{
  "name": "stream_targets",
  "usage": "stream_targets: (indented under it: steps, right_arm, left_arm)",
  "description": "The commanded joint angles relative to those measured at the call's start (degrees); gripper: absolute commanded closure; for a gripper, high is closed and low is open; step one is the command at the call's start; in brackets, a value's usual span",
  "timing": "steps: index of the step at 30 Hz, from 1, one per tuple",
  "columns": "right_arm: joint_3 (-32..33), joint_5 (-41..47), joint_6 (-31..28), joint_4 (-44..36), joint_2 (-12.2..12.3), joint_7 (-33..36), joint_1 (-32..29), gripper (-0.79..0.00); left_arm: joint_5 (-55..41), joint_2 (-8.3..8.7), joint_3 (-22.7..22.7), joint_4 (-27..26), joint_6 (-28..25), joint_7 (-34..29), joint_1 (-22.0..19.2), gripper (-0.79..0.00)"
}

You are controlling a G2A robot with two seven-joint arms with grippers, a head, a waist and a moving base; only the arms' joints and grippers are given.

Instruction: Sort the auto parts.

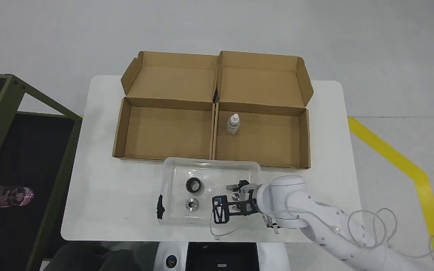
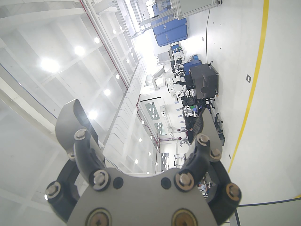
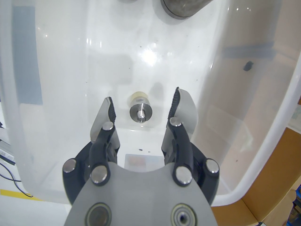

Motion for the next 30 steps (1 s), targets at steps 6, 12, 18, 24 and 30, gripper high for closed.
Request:
stream_targets:
  steps: [6,12,18,24,30]
  right_arm:
    - [-1.42,-0.72,0.5,0.76,0.04,0.5,1.09,-0.28]
    - [-1.87,0.39,0.68,0.98,0.09,0.49,1.77,0.0]
    - [-0.76,2.75,0.51,0.17,0.04,-1.83,2.0,0.0]
    - [1.08,1.51,0.59,-1.99,0.19,-6.34,1.98,0.0]
    - [3.59,-2.08,3.52,-4.5,0.41,-15.77,0.15,0.0]
  left_arm:
    - [0.0,0.0,0.0,0.0,0.0,0.0,0.0,-0.785]
    - [0.0,0.0,0.0,0.0,0.0,0.0,0.0,-0.785]
    - [0.0,0.0,0.0,0.0,0.0,0.0,0.0,-0.785]
    - [0.0,0.0,0.0,0.0,0.0,0.0,0.0,-0.785]
    - [0.0,0.0,0.0,0.0,0.0,0.0,0.0,-0.785]
